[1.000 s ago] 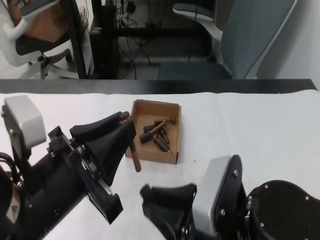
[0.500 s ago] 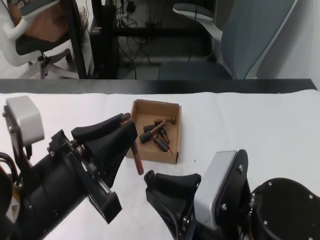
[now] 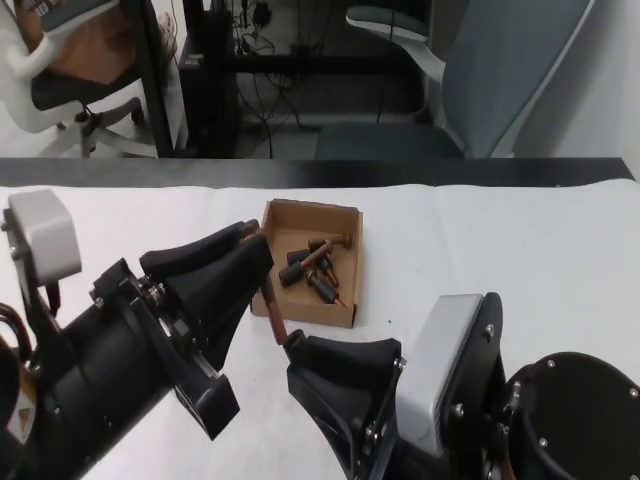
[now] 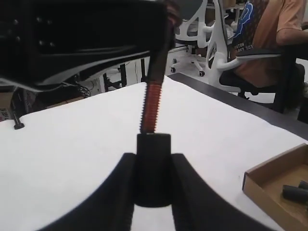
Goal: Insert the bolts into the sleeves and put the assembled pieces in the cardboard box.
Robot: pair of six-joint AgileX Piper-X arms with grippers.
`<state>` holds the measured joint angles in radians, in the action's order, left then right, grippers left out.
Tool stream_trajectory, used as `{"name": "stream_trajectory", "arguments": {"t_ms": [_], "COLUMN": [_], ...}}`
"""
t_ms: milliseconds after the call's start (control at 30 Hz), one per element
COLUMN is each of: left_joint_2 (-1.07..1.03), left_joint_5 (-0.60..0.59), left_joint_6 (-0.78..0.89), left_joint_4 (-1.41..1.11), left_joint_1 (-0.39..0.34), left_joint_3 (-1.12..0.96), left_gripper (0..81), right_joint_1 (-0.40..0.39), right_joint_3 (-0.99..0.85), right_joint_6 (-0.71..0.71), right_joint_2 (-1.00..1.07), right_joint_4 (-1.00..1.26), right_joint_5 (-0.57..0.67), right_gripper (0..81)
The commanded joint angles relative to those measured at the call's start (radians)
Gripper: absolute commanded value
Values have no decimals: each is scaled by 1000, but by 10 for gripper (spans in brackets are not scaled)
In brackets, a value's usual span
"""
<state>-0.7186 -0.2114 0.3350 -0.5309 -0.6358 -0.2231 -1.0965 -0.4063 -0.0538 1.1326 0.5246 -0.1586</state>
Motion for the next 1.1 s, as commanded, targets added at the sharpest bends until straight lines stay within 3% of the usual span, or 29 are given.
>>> {"name": "stream_trajectory", "arguments": {"t_ms": [0,433,800,833,900,1000,1033,1067], "left_joint_2": [10,10,10,10,10,10,10,10], "left_joint_5": [-22,-64,-140,-167,-213,-210,-187,-160], "left_joint_6": [1,59,92,92,92,92,92,92], "left_joint_4": [-9,-33,77,78,78,80,80,78], "left_joint_1": [-4,-6,-5,-5,-5,-5,-5,-5], "left_joint_3": [-2,-2,-2,-2,-2,-2,-2,-2], "left_gripper": [18,18,10,48,216,629,700,700], "right_joint_1": [-4,-4,-4,-4,-4,-4,-4,-4], "right_joint_3": [-6,-6,-6,-8,-12,-14,-14,-14], "right_joint_6": [-2,-13,87,93,92,90,83,82], "right_joint_2": [-2,-2,-2,-2,-2,-2,-2,-2], "right_joint_4": [50,50,182,192,199,199,199,190], "right_joint_5": [14,28,-26,-41,-64,-63,-61,-77], "right_gripper": [6,6,6,6,6,6,6,6]}}
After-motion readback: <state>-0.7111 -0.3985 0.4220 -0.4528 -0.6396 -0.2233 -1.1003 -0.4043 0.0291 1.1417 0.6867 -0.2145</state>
